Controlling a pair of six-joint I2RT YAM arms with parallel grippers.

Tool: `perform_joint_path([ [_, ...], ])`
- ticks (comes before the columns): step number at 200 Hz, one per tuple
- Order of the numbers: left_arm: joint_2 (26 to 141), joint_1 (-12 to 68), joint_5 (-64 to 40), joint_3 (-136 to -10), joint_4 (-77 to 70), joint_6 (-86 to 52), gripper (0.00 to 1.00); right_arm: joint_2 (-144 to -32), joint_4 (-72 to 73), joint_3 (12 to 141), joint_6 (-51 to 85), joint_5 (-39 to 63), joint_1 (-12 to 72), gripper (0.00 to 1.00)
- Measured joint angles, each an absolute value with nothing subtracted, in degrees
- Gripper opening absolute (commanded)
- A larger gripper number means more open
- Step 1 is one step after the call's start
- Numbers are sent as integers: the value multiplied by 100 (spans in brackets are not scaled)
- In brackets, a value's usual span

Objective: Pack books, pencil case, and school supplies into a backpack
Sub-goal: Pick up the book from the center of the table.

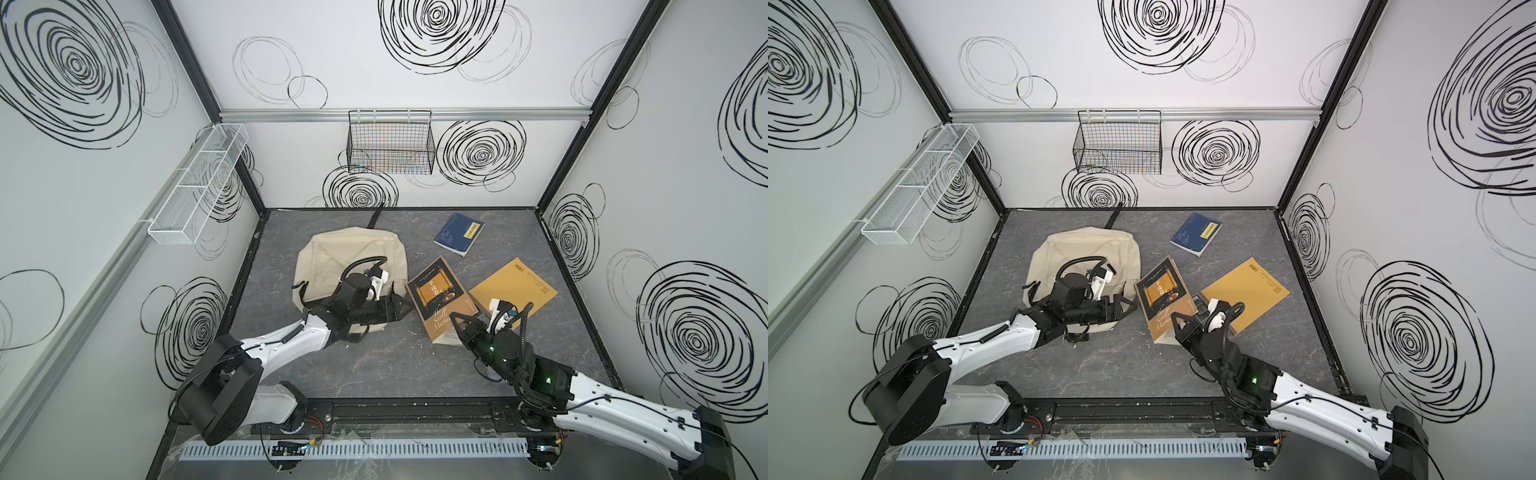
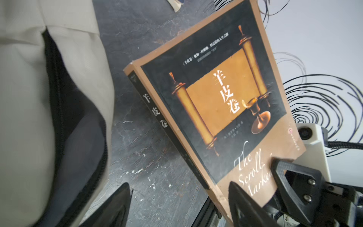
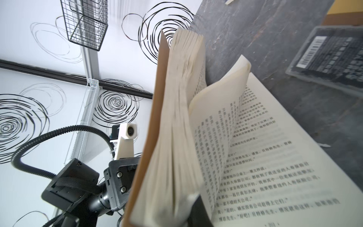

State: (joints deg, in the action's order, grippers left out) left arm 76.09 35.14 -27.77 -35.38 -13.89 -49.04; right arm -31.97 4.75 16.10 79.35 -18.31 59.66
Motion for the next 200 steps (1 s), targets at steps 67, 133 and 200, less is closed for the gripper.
perform_joint_path([
  [67, 8270, 3597, -3159, -3535, -2687, -5647, 65, -3109, 722, 1634, 7926, -1382, 5966, 0],
  [133, 8484, 3524, -3242, -3533, -3892, -6521, 9, -3074, 825, 1625, 7717, -1500, 5931, 0],
  [200, 8156, 3472, -3293, -3686, -4423, -6777, 0, -2928, 847, 1863, 7306, -1758, 5896, 80],
])
